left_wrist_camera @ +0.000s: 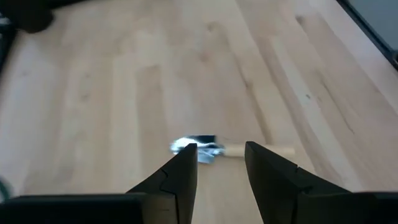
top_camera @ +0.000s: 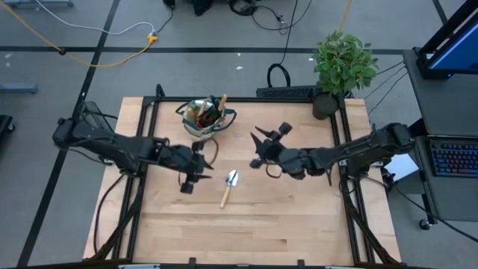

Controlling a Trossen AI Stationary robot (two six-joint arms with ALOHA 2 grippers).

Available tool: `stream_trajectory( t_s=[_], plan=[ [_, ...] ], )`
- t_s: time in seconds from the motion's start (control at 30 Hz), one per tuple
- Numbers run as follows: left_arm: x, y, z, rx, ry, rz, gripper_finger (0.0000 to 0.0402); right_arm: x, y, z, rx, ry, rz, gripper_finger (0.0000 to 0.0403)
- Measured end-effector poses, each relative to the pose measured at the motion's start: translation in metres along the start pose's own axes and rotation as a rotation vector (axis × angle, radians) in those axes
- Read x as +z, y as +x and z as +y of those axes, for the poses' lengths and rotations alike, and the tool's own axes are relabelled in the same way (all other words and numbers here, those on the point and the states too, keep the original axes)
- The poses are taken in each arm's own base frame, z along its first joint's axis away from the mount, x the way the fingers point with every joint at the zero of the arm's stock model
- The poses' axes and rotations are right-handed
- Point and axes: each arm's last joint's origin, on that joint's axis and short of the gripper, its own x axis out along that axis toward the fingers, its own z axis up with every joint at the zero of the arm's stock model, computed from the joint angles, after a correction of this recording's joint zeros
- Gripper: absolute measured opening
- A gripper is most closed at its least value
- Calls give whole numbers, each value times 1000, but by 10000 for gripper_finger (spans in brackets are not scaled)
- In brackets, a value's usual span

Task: Pick & Place Garden tools in Gardening bag
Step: Put the trowel into the gardening bag

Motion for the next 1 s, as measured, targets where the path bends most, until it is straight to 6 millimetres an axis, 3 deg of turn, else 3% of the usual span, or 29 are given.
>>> stream_trajectory(
  t_s=[0.23, 0.43, 0.7, 0.83, 1.0],
  plan=[
    [2, 28, -23, -9, 94, 18, 140, 0, -20, -13, 331, 205, 39, 105],
    [3, 59, -36, 9, 142, -2, 140, -6, -35, -30, 453, 247, 134, 105],
    [-1, 87, -41, 78, 80, 0, 140, -22, -54, -44, 558, 255, 130, 105],
    [-10, 94, -51, 93, 260, 78, 140, -35, -63, -51, 571, 255, 123, 105],
    [-24, 108, -66, 35, 613, 174, 140, -46, -73, -58, 586, 306, 117, 105]
  ],
)
